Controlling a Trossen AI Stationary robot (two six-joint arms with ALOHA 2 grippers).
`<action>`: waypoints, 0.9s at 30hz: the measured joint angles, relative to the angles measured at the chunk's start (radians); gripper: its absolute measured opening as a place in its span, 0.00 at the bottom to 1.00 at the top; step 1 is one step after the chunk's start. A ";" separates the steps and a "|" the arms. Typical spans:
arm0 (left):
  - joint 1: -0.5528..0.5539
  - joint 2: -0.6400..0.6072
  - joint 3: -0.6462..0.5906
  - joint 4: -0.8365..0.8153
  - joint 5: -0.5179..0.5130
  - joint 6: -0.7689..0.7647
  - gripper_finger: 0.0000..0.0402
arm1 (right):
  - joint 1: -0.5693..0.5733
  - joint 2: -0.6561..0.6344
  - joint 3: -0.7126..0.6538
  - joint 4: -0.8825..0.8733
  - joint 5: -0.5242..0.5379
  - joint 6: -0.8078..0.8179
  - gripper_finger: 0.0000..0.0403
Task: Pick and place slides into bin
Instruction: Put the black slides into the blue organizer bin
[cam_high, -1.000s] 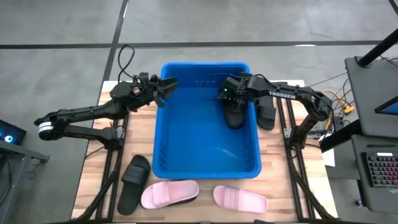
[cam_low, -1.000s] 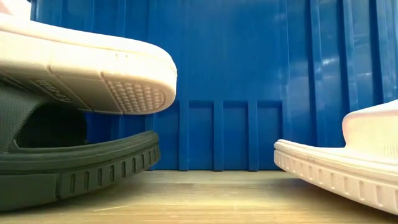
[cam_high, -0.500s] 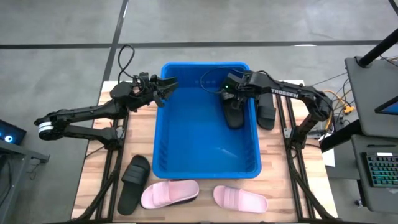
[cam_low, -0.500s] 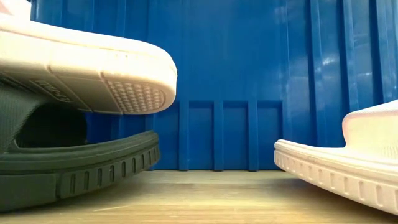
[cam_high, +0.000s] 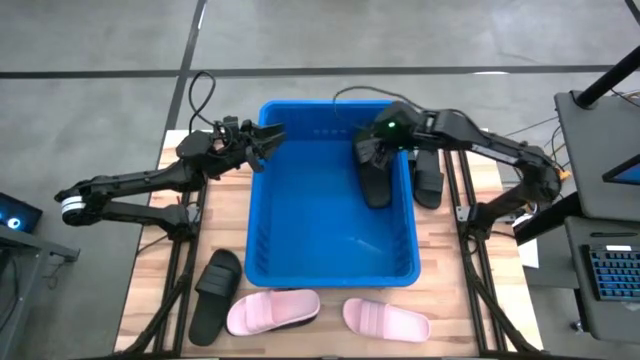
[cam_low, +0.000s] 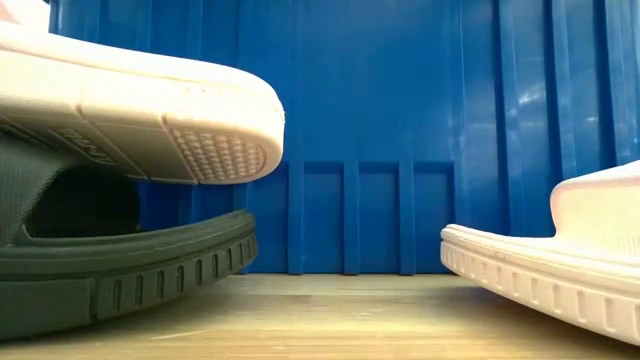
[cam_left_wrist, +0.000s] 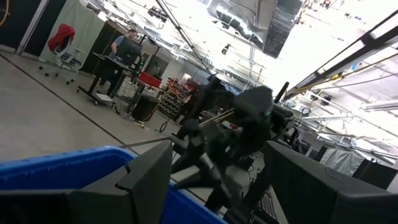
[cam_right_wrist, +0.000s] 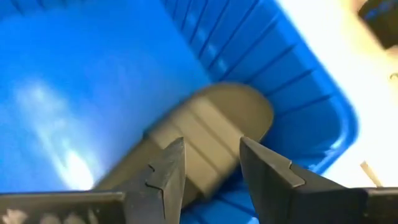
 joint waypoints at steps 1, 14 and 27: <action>0.000 0.000 -0.001 0.000 0.000 0.000 0.60 | 0.000 -0.022 0.000 0.013 0.001 0.006 0.34; 0.000 0.000 -0.003 0.000 0.000 0.000 0.60 | 0.016 -0.334 -0.025 0.323 -0.120 0.042 0.29; 0.000 0.003 -0.005 -0.034 0.000 0.001 0.60 | 0.015 -0.596 -0.358 0.725 -0.577 0.057 0.22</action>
